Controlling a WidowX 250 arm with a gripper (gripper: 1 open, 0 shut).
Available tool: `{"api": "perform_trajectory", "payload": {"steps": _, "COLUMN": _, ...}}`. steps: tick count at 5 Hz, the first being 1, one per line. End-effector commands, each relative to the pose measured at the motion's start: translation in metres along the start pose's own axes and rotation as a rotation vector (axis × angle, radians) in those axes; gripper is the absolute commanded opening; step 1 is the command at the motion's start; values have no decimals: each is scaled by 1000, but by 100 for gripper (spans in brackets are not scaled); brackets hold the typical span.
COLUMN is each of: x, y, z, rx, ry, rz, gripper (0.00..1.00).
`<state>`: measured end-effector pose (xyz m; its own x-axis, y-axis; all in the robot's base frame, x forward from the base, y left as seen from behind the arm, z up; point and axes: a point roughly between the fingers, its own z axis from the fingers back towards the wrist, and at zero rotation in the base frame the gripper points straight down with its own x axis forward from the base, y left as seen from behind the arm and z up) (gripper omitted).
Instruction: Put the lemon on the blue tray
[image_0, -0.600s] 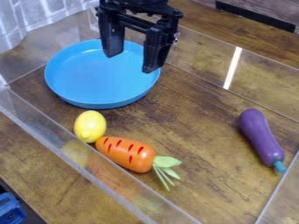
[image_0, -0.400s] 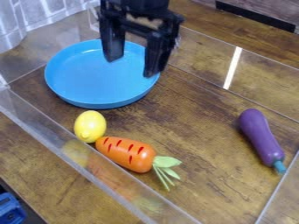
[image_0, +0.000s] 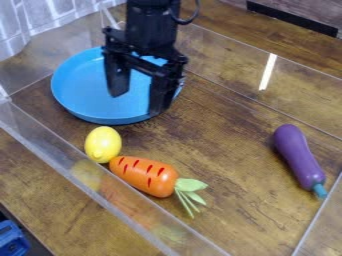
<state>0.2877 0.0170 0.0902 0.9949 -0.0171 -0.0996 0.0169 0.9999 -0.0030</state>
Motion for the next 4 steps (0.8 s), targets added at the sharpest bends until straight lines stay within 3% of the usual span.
{"api": "perform_trajectory", "payload": {"steps": 1, "x": -5, "y": 14, "z": -3, "rx": 11, "ry": -30, "rz": -52, "gripper": 100}}
{"api": "perform_trajectory", "payload": {"steps": 2, "x": -13, "y": 26, "z": -22, "rx": 21, "ry": -29, "rz": -104, "gripper": 100}}
{"api": "perform_trajectory", "payload": {"steps": 3, "x": -25, "y": 34, "z": -26, "rx": 26, "ry": -49, "rz": -80, "gripper": 100}}
{"api": "perform_trajectory", "payload": {"steps": 4, "x": -28, "y": 42, "z": -30, "rx": 9, "ry": -88, "rz": -68, "gripper": 100}}
